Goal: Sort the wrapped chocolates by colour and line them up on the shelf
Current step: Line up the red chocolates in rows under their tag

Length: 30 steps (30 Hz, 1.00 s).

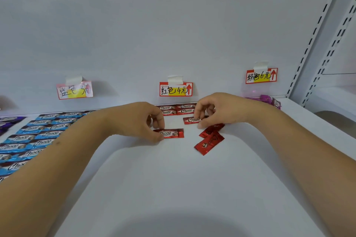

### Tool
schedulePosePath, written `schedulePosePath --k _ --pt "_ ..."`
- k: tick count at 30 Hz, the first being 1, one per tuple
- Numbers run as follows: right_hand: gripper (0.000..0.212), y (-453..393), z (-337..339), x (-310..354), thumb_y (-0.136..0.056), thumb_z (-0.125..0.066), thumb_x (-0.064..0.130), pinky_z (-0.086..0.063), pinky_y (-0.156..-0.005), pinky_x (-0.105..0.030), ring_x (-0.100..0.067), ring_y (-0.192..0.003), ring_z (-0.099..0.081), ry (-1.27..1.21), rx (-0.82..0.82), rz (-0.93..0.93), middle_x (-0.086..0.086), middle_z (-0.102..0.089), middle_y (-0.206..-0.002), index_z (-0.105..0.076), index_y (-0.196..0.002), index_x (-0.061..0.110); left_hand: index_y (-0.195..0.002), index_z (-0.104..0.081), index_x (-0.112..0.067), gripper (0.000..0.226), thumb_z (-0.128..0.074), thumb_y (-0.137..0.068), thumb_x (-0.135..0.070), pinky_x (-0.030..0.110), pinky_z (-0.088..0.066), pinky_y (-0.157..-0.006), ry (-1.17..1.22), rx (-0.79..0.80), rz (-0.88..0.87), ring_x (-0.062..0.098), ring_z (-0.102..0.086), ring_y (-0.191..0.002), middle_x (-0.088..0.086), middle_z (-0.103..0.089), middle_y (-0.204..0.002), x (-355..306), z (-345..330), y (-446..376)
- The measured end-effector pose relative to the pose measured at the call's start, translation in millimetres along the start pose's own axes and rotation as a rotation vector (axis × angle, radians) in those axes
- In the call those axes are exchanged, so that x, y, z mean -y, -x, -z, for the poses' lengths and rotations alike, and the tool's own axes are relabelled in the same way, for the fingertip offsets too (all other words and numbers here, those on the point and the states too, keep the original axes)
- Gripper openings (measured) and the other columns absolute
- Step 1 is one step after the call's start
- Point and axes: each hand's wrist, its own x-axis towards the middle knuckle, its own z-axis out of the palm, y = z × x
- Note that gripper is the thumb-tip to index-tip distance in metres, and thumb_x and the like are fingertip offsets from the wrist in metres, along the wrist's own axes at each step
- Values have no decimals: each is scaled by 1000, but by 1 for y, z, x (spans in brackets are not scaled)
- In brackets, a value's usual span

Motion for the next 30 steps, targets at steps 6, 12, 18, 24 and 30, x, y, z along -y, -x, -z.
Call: schedulePosePath --k 6,12,18,24,30 --pt "14 -6 -5 1 -80 -79 25 -39 -57 -10 4 -59 -49 74 -77 42 13 -65 -83 -72 -91 31 -84 -67 -31 16 -79 -74 -37 20 -43 -63 -71 -42 55 1 -52 -63 -26 -60 -73 11 9 2" --pt "17 -17 -24 14 -83 -75 31 -49 -83 -28 -9 -89 -58 196 -171 141 15 -61 -98 -69 -99 35 -92 -66 -31 31 -79 -72 -52 21 -42 -65 -140 -84 106 3 -54 -72 -11 -63 -89 21 13 0" --pt "25 -19 -26 12 -88 -70 34 -49 -81 -29 -5 -84 -57 228 -123 140 18 -62 -97 -66 -113 39 -91 -68 -30 20 -77 -77 -41 17 -41 -63 -136 -110 46 -4 -52 -66 -10 -64 -89 19 8 -4" --pt "26 -16 -27 15 -85 -73 27 -39 -63 -12 2 -67 -52 176 -162 162 26 -61 -84 -67 -109 36 -94 -67 -32 23 -77 -75 -42 25 -44 -72 -220 -222 47 4 -52 -81 -15 -57 -90 30 12 -3" --pt "24 -18 -34 24 -85 -71 28 -44 -70 -16 -7 -76 -55 192 -282 252 15 -63 -93 -67 -109 32 -98 -67 -32 26 -76 -76 -43 29 -48 -77 -260 -237 47 4 -52 -85 -13 -58 -95 36 15 -3"
